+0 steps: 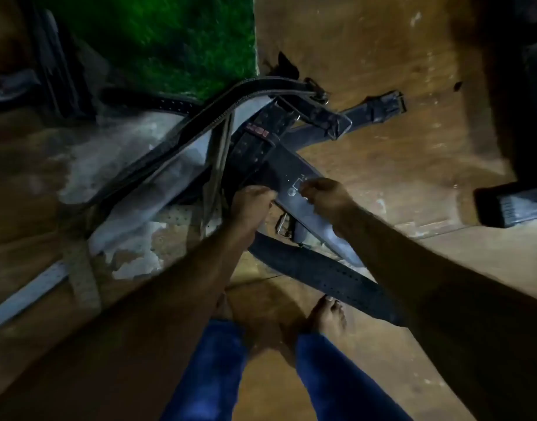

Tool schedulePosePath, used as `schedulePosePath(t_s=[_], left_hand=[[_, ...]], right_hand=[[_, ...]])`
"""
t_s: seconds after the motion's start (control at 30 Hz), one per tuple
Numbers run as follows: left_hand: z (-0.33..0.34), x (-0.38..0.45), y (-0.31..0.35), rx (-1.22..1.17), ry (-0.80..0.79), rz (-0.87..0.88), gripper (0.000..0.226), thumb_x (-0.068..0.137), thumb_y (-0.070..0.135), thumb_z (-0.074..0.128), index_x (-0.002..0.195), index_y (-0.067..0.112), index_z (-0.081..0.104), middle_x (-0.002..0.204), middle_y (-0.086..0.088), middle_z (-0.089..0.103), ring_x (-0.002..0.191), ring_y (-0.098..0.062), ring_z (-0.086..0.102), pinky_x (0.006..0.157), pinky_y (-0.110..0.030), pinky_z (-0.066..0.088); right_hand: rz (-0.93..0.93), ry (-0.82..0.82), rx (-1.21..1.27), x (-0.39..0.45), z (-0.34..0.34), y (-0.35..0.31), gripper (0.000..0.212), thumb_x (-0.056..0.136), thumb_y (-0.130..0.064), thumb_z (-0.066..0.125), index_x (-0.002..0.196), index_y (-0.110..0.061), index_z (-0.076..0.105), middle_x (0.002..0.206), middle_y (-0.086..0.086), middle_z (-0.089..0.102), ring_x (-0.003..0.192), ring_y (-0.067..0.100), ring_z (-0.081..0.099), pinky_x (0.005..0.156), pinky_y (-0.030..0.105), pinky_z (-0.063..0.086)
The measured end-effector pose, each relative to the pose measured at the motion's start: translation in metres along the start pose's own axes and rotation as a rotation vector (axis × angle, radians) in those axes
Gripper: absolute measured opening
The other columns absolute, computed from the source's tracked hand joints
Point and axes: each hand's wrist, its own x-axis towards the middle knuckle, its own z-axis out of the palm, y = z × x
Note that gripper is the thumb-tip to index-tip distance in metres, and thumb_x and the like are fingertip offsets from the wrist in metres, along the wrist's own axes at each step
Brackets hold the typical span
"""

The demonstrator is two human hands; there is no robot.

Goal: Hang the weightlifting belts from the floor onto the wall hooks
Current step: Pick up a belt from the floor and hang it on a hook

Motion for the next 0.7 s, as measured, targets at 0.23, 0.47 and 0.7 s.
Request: schedulePosePath(t_s=[0.23,0.47,0.7], left_hand=[[0.012,0.085,-0.047,0.261,0.324,0.204,0.032,0.098,0.014,0.057,0.130,0.012,0.063,0.116,-0.002,0.068,0.109,-0.016,0.061,0.086,-0.022,0.039],[-0.006,0.129,-0.075,0.340,0.435,0.337,0.035,0.101,0.012,0.050,0.132,0.008,0.063,0.133,-0.013,0.065,0.127,-0.025,0.058,0.092,-0.015,0.029],[-0.017,0.103,-0.070,0.240,0.305,0.373,0.033,0.098,0.009,0.052,0.127,0.006,0.068,0.128,-0.012,0.071,0.122,-0.024,0.063,0.093,-0.011,0.035]], right_hand=[[0.007,-0.035,0.105,0.086,0.079,0.034,0.012,0.097,-0.023,0.067,0.086,-0.020,0.069,0.093,0.009,0.066,0.085,0.023,0.061,0.079,0.043,0.054],[0.128,-0.086,0.357,0.141,0.148,0.011,0.025,0.091,-0.035,0.074,0.081,-0.013,0.066,0.082,0.010,0.069,0.069,0.022,0.066,0.056,0.031,0.057],[0.130,-0.019,0.567,0.116,0.140,0.003,0.020,0.096,-0.005,0.064,0.079,-0.008,0.056,0.083,0.014,0.064,0.076,0.026,0.066,0.070,0.040,0.062]])
